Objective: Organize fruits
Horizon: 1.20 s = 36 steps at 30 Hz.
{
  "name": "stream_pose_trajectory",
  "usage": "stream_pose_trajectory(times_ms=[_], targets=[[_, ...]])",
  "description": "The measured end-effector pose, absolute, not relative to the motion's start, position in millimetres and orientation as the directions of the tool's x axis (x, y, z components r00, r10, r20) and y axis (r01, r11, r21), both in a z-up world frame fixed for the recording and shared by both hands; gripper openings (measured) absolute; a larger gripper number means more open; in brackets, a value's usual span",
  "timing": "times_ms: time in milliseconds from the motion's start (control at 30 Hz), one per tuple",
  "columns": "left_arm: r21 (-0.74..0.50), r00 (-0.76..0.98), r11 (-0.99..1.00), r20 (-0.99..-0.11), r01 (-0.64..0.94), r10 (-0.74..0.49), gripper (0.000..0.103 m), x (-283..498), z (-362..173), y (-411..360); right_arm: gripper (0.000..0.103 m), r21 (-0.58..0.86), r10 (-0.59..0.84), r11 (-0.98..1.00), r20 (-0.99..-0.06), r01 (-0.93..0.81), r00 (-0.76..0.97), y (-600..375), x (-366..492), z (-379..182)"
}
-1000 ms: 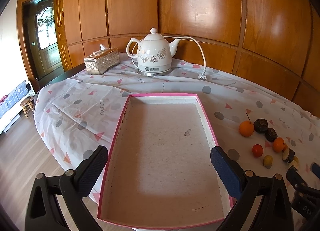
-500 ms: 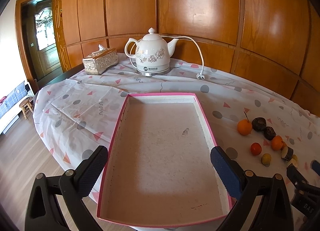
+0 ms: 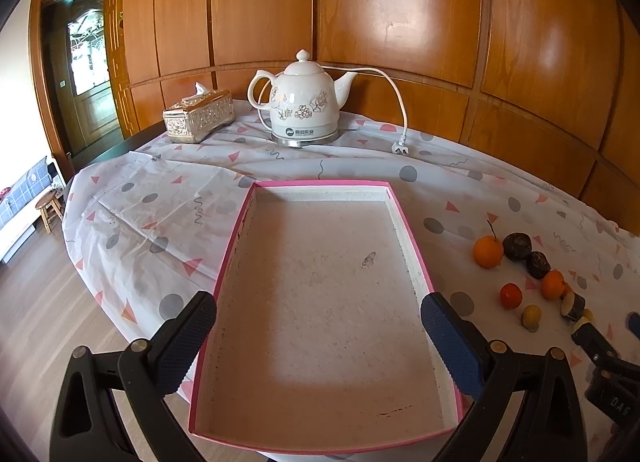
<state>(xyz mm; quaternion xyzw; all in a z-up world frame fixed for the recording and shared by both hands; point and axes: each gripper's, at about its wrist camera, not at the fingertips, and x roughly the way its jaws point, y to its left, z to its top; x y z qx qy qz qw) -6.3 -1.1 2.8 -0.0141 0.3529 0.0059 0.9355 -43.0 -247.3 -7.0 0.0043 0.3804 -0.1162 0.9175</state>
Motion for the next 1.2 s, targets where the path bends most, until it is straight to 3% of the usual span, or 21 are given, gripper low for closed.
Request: stream_pose_trajectory(times_ms=[1200], targets=[[0.001, 0.75, 0.999, -0.661, 0.032, -0.024, 0.103, -6, 3, -21, 0.102, -0.088, -0.226, 0.971, -0.633, 0.221, 0.74, -251, -49, 13]])
